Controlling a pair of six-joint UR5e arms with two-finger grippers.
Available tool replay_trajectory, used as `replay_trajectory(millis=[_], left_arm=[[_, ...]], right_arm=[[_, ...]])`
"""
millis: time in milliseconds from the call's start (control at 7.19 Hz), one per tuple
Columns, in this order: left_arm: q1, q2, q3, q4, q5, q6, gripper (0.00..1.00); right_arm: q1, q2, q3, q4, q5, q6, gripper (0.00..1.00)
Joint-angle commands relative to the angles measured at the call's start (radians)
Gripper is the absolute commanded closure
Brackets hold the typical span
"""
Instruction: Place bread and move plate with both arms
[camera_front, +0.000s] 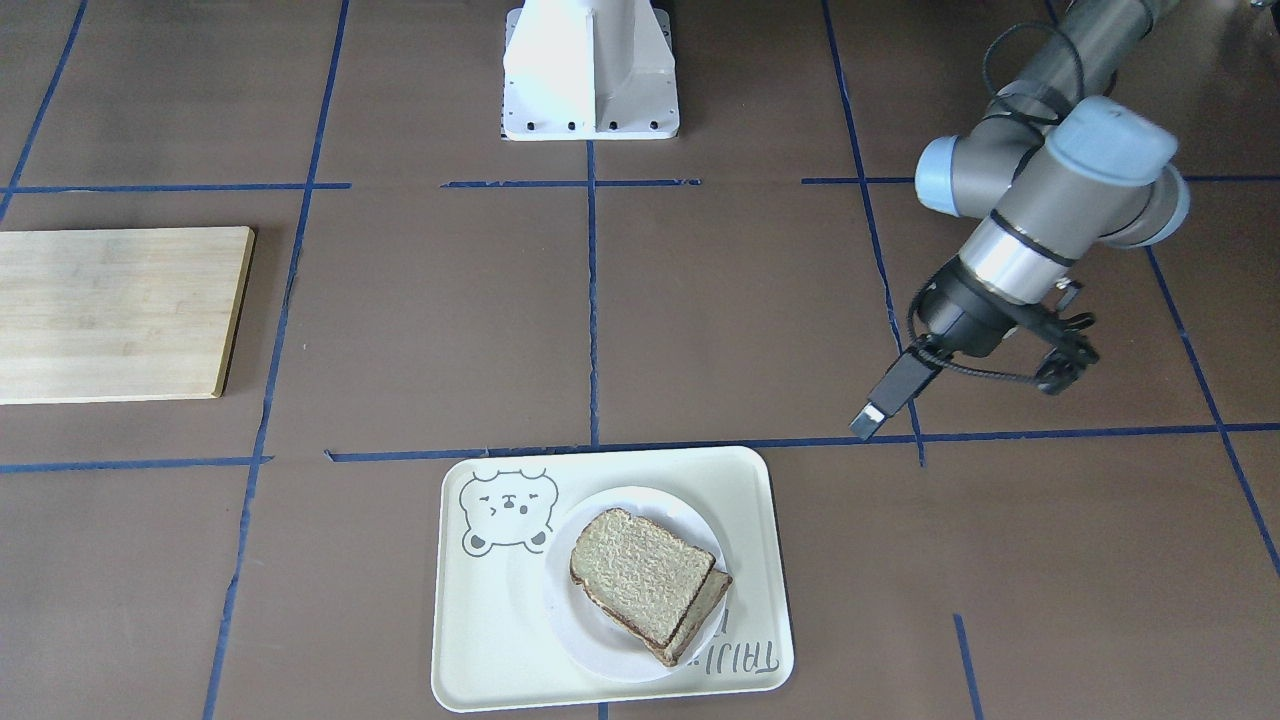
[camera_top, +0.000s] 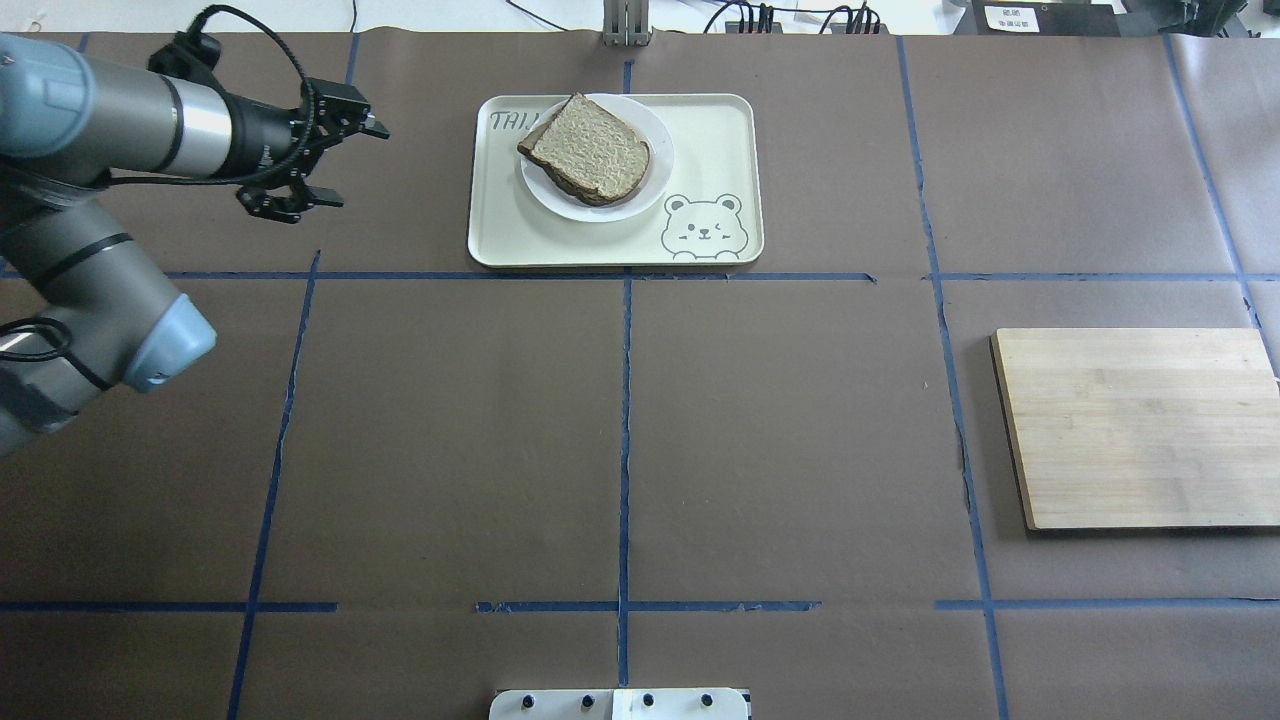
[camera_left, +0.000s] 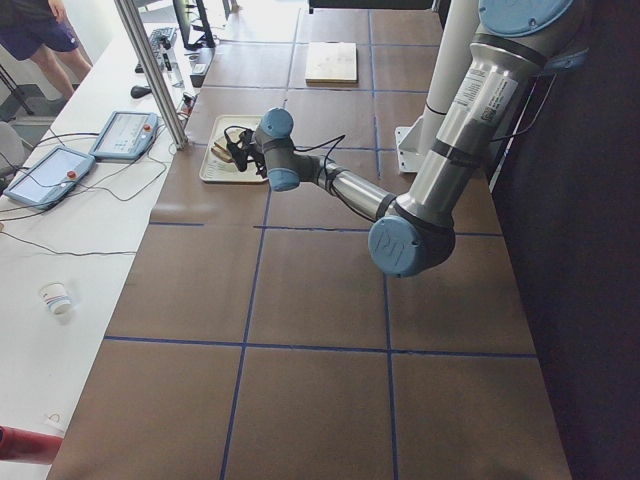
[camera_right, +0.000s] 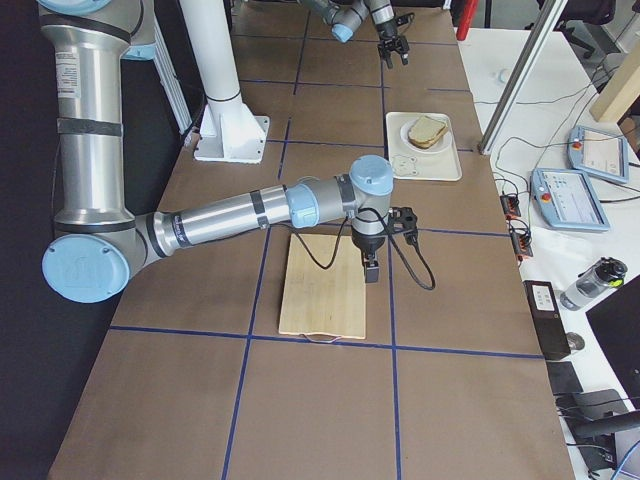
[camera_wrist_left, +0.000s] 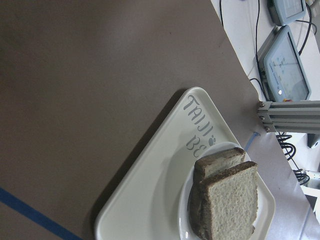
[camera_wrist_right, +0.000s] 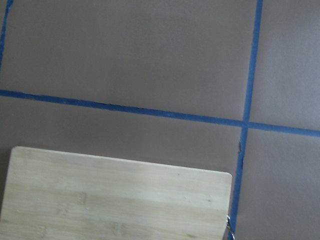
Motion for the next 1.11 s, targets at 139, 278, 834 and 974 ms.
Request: replay_trajectory(millis=[139, 278, 834, 974], left_arm=[[-0.121, 0.229, -0.255, 0.358, -0.072, 0.635, 0.00], [-0.243, 0.239, -0.256, 0.479, -0.182, 0.880, 0.00], [-0.578, 0.245, -0.095, 0.918, -0.272, 1.757, 0.00], [-0.631, 0.248, -0.002, 0.926, -0.278, 1.860, 0.00]], right_arm=[[0.107, -0.125, -0.038, 0.000, 0.128, -0.120, 0.00], [0.121, -0.133, -0.047, 0.000, 0.127, -0.128, 0.00], [0.155, -0.132, -0.064, 0.003, 0.123, -0.153, 0.00], [0.155, -0.128, -0.064, 0.003, 0.123, -0.153, 0.00]])
